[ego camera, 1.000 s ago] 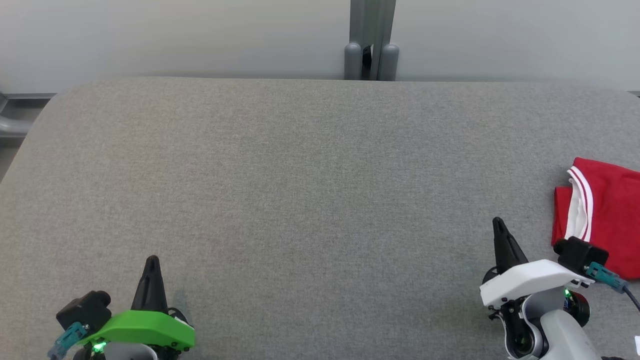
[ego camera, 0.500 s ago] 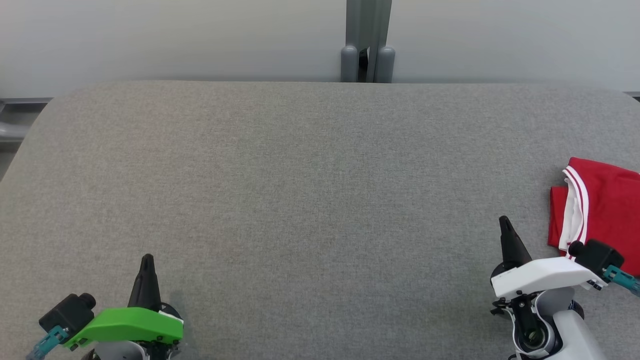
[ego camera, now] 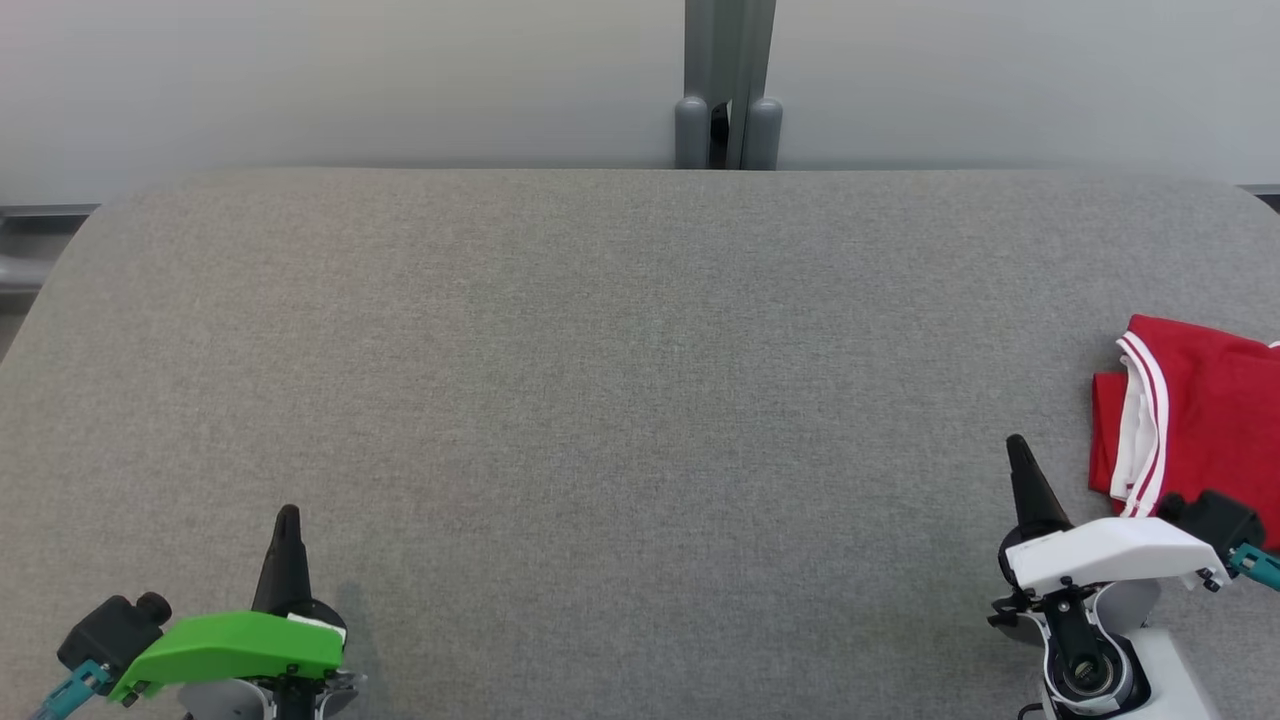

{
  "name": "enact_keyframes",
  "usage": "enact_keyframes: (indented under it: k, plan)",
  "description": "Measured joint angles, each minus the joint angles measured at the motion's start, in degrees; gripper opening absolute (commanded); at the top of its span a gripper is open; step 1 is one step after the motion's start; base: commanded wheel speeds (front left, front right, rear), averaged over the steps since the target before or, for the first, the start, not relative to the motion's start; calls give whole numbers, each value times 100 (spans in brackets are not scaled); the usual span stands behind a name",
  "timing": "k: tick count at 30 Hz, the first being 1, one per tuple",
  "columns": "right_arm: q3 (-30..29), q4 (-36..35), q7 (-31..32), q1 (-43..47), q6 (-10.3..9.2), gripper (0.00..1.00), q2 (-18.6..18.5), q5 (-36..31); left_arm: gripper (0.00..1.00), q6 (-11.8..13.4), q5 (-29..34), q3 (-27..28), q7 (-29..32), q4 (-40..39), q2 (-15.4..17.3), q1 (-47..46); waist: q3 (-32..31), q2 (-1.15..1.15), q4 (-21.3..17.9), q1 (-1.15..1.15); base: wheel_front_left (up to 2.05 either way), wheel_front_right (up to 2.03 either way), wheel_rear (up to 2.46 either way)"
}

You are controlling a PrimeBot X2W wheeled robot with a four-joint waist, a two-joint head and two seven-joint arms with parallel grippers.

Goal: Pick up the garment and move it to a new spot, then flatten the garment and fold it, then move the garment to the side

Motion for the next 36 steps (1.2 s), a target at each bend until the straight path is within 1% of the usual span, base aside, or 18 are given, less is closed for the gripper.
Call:
enact_keyframes:
  k: [13,36]
  plan:
    - [-87,-157,218,27,-3,0,-3,857,0,-48,-904,77,229,-101,3,-41,-36,0,-47,0,0,0,0]
    - [-219,-382,554,121,-4,0,-10,2076,0,-103,-2123,194,563,-233,9,-91,-95,0,-124,0,0,0,0]
